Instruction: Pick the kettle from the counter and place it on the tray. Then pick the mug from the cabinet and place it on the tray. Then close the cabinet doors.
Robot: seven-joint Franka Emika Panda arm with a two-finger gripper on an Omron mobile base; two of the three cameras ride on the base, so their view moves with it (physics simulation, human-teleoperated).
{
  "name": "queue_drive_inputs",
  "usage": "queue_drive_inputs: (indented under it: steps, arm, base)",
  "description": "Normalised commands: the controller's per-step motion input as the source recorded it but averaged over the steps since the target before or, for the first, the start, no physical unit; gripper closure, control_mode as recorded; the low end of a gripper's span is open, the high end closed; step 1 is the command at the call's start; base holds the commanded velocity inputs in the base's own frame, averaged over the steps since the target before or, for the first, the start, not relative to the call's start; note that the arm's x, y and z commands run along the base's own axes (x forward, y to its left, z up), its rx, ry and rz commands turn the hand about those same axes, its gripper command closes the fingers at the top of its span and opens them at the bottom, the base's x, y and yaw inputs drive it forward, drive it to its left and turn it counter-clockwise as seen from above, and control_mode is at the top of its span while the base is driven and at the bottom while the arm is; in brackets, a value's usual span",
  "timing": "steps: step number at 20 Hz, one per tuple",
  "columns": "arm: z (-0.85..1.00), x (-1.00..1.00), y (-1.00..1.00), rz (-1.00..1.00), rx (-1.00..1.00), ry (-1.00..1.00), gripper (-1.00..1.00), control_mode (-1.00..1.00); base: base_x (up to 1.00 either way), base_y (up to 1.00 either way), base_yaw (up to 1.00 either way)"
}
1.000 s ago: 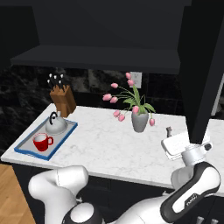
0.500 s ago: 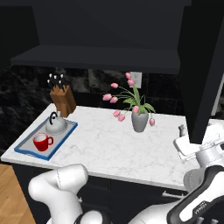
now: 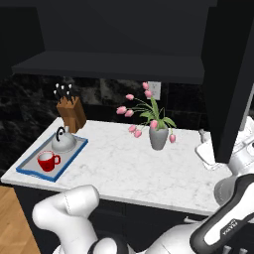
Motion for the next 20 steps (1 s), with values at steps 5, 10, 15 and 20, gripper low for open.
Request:
queue_drive_inputs:
  steps: [5, 10, 15, 20]
  arm:
    - [0.54, -0.05, 0.62, 0.00, -0.24, -0.15, -1.00, -1.00]
    - [0.33, 0.00, 0.91, -0.03, -0.23, -0.05, -1.00, -1.00]
    - [0.17, 0.05, 0.98, -0.13, -0.19, 0.00, -1.00, -1.00]
    - [0.07, 0.31, 1.00, -0.21, -0.17, 0.00, -1.00, -1.00]
  base:
    - [0.00, 0.00, 0.00]
    - [0.00, 0.00, 0.00]
    - [0.00, 0.00, 0.00]
    - [0.00, 0.00, 0.00]
